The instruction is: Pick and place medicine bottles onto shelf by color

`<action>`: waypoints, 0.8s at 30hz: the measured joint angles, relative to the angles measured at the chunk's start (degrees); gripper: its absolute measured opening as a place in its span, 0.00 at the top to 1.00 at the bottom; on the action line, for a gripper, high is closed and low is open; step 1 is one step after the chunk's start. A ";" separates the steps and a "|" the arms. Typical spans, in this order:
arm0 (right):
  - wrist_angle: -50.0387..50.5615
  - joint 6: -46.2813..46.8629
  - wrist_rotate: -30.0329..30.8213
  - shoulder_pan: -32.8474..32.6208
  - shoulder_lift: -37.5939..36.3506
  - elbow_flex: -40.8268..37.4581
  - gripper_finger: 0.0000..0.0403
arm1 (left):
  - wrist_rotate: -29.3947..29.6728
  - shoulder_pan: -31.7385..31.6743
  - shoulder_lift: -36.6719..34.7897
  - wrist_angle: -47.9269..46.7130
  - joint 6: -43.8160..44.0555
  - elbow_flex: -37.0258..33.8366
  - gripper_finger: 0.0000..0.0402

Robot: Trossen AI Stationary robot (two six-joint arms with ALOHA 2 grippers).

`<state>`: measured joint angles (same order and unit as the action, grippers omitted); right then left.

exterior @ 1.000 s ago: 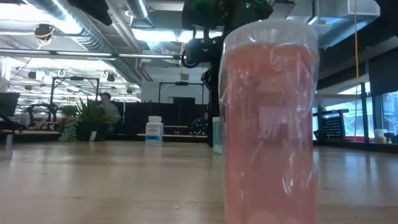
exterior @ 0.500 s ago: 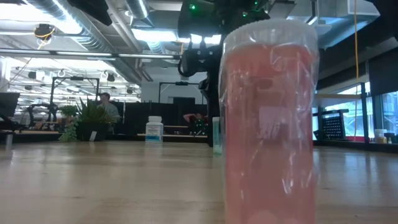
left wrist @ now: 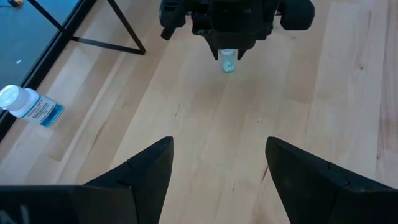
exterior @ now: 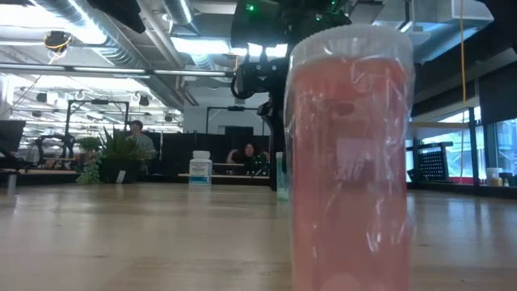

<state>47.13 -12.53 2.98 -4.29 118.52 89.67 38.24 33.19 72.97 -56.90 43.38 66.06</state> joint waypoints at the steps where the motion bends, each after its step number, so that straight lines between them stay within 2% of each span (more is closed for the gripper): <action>1: -0.02 0.00 0.00 0.00 0.00 0.00 0.60 | 0.00 0.00 0.00 0.00 0.00 0.00 0.38; 10: 0.11 0.02 -0.04 -0.08 -0.11 0.00 0.72 | 0.00 0.00 0.00 0.00 0.00 0.00 0.38; 17: 2.24 0.09 -0.11 -0.31 -2.00 1.09 0.70 | 0.00 0.00 0.00 0.00 0.00 0.00 0.38; 24: 10.27 0.09 -0.13 -1.62 -2.47 7.16 0.71 | 0.00 -0.02 -0.02 0.12 0.01 0.00 0.38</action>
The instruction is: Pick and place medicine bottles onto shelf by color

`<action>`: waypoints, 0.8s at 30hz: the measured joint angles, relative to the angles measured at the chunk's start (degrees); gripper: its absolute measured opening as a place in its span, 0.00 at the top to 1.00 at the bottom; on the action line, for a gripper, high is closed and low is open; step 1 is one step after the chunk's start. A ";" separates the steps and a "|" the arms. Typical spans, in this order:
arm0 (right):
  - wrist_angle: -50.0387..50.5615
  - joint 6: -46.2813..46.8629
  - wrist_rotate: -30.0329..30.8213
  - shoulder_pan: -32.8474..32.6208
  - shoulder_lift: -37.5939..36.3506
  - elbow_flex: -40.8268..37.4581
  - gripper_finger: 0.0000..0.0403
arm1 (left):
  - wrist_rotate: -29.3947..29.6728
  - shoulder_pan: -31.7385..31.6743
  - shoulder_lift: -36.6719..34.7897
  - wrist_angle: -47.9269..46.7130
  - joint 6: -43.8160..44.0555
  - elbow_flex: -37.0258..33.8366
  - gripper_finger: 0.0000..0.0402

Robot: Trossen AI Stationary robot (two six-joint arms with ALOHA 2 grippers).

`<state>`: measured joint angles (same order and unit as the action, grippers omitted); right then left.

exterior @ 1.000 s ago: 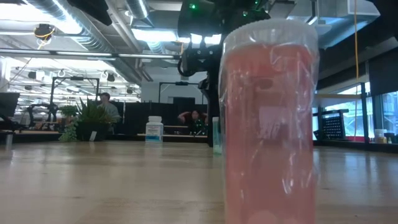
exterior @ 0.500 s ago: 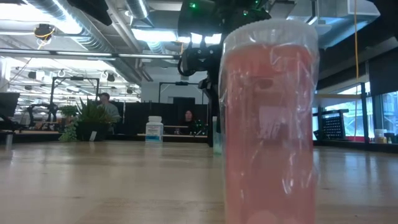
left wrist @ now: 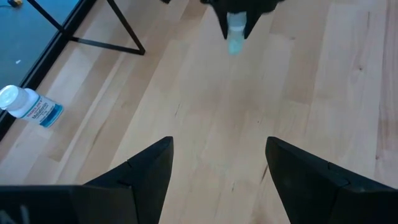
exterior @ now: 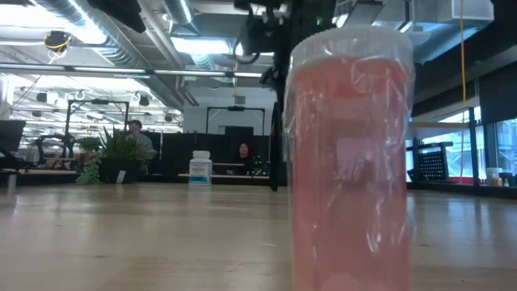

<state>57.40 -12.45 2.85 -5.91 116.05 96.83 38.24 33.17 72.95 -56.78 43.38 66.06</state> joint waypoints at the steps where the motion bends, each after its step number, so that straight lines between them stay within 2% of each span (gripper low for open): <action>1: 1.87 0.02 -0.02 -0.25 0.00 1.19 0.71 | 0.00 0.00 0.00 0.05 0.01 0.00 0.38; 10: 12.76 0.14 -0.10 -2.62 -0.04 12.92 0.71 | 0.00 0.02 0.00 0.32 0.00 0.00 0.38; 17: 24.86 0.64 0.07 -2.43 -0.02 21.24 0.71 | 0.00 0.02 0.00 0.49 -0.01 0.00 0.38; 24: 32.72 1.52 0.32 -2.10 -0.11 30.75 0.70 | 0.00 0.02 0.00 0.51 0.02 0.00 0.38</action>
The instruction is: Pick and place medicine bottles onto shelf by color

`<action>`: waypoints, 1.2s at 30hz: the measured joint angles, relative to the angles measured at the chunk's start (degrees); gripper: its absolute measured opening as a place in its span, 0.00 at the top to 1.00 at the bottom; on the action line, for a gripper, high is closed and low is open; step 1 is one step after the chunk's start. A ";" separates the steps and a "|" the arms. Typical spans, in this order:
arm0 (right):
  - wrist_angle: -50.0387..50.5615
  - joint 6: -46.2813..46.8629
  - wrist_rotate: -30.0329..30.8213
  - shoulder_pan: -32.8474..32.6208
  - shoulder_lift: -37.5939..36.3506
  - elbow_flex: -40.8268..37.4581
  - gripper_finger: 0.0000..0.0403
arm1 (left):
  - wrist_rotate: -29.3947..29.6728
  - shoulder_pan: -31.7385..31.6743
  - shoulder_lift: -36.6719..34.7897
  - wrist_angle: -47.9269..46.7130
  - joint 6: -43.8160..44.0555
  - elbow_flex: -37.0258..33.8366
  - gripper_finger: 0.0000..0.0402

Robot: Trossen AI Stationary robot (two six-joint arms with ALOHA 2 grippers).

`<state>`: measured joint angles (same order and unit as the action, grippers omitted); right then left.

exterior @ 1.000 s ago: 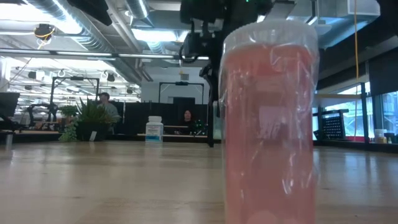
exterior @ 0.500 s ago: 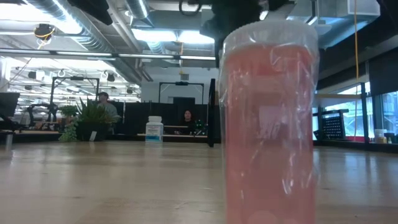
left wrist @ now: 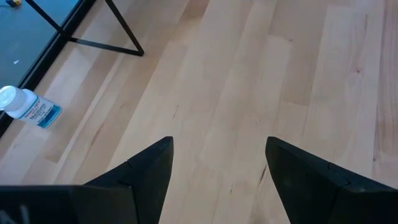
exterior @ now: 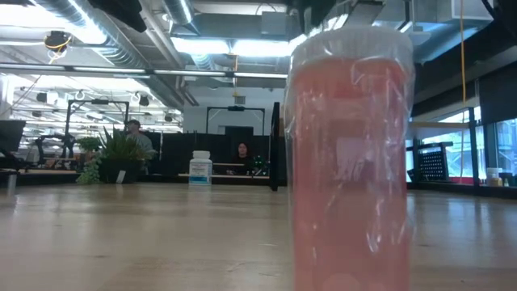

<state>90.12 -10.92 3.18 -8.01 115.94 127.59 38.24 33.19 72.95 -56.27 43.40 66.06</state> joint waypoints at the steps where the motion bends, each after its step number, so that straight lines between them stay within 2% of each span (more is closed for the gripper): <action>1: -0.17 -0.14 0.48 0.00 -0.37 0.68 0.70 | 0.00 0.00 0.00 0.01 -0.01 0.00 0.38; 9: -0.02 0.50 6.07 2.42 -8.46 1.31 0.70 | 0.00 0.00 0.00 0.52 0.00 0.00 0.38; 16: -0.04 7.57 11.11 10.72 -13.12 1.36 0.70 | 0.00 -0.04 0.00 0.72 0.00 0.00 0.38; 22: -0.10 6.00 1.79 21.85 -13.24 1.34 0.70 | 0.00 -0.04 0.00 1.30 0.05 0.00 0.38; 28: -0.11 10.62 1.90 31.76 -13.15 1.31 0.70 | 0.00 -0.60 0.00 1.62 0.04 0.00 0.38; 36: -0.13 13.64 1.68 37.20 -9.80 1.25 0.70 | 0.05 -4.42 -0.02 1.73 -0.13 0.00 0.38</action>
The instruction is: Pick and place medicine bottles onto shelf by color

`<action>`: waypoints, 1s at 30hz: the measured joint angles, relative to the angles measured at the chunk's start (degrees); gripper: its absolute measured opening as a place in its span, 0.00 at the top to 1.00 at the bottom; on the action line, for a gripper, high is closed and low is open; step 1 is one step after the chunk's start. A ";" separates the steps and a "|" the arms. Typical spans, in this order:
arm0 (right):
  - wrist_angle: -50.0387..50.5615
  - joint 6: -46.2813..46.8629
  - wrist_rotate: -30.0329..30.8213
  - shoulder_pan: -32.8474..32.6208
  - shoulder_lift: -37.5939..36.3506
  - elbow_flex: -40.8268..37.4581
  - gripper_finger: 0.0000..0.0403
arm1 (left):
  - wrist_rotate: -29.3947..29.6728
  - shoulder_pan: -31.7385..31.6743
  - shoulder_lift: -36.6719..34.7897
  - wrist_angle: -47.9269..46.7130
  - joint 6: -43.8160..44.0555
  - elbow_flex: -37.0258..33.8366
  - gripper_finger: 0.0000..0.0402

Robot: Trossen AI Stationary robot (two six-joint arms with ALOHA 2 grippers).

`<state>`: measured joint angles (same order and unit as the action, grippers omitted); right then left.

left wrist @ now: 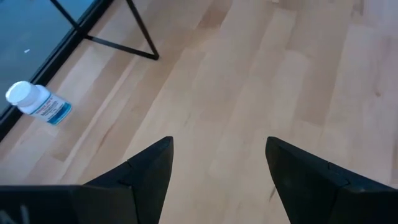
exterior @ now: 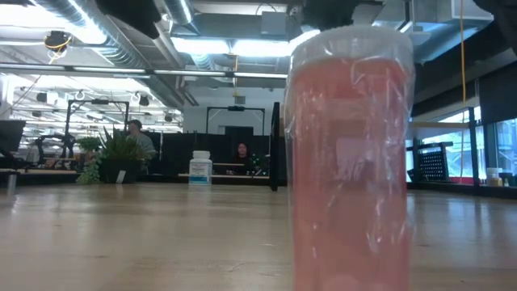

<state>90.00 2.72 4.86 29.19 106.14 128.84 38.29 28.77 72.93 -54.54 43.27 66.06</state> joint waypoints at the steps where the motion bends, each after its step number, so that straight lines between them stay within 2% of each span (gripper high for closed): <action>1: 0.00 0.00 0.00 0.41 0.60 0.00 0.70 | -0.01 -0.46 0.00 -0.01 -0.18 0.00 0.38; 10: 0.00 -0.19 0.00 4.40 5.85 -0.02 0.70 | -0.03 -1.51 0.00 -0.02 -0.31 0.00 0.38; 17: 0.00 -1.57 0.23 5.55 7.24 -0.02 0.70 | -0.05 -1.49 0.00 -0.02 -0.33 0.00 0.38; 21: -0.08 -1.49 3.48 5.13 7.23 -0.55 0.70 | -0.05 -1.49 0.00 -0.02 -0.33 0.00 0.38; 30: -1.37 -0.95 4.50 1.67 4.33 -9.90 0.70 | -0.45 -1.49 0.00 -0.49 -0.37 0.00 0.38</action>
<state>88.63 1.77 9.36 30.87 110.47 118.94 37.84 27.29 72.93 -55.04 42.90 66.06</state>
